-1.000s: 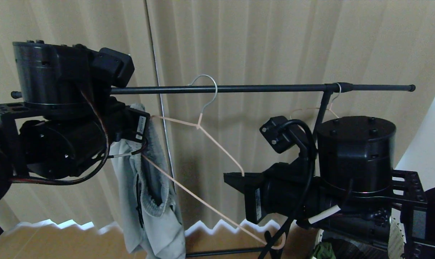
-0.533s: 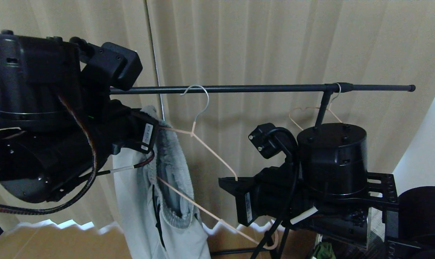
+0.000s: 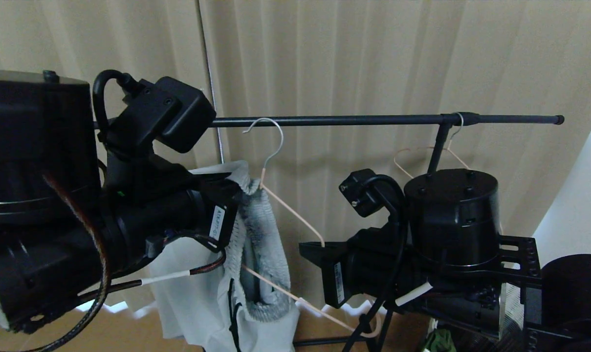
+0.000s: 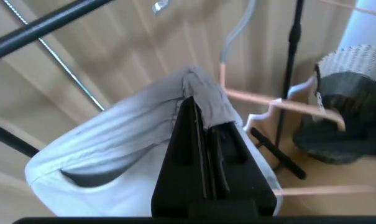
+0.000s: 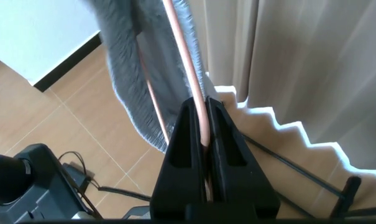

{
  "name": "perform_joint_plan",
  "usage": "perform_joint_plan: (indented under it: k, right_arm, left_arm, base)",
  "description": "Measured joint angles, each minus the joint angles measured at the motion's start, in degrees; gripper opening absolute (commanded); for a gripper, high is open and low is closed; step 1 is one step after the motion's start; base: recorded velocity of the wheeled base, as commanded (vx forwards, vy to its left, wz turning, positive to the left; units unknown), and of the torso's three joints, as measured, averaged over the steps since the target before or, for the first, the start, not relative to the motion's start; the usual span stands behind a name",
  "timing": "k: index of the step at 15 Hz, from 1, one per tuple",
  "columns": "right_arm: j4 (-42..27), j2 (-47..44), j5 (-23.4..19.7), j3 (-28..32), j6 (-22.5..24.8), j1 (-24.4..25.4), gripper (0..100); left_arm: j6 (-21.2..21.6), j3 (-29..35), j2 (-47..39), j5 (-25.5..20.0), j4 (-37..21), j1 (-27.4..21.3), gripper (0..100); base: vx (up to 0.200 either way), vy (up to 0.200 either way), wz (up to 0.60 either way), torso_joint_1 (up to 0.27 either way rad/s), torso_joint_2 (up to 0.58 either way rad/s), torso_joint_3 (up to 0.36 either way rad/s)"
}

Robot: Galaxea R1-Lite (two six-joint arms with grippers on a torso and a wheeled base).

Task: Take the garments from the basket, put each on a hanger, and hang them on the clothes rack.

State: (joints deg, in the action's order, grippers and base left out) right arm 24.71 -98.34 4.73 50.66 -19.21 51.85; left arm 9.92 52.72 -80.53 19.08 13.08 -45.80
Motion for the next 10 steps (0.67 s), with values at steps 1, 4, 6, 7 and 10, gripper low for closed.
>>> perform_joint_plan:
  k: [1,4,6,7,10]
  right_arm:
    - [0.0,0.2,0.0,0.0,0.0,-0.1,0]
    - [2.0,0.5,0.1,-0.2,0.1,-0.2,0]
    - [5.0,0.7,0.0,-1.1,2.0,-0.2,0]
    - [6.1,0.7,-0.1,-1.8,2.7,-0.2,0]
    - [12.5,0.8,-0.4,-4.5,5.1,-0.2,0]
  left_arm:
    - [0.0,-0.8,0.7,-1.1,0.0,0.0,0]
    - [0.1,-2.9,2.5,-2.8,-0.1,0.0,0]
    - [0.1,-3.8,3.1,-2.9,0.0,0.1,0]
    - [0.1,-4.1,3.3,-2.9,0.0,0.1,0]
    - [0.0,-5.0,3.5,-2.9,-0.1,0.1,100]
  base:
    - [0.0,0.0,0.0,0.0,0.0,0.0]
    - [0.0,0.0,0.0,0.0,0.0,0.0]
    - [0.0,0.0,0.0,0.0,0.0,0.0]
    - [0.0,0.0,0.0,0.0,0.0,0.0]
    - [0.0,0.0,0.0,0.0,0.0,0.0]
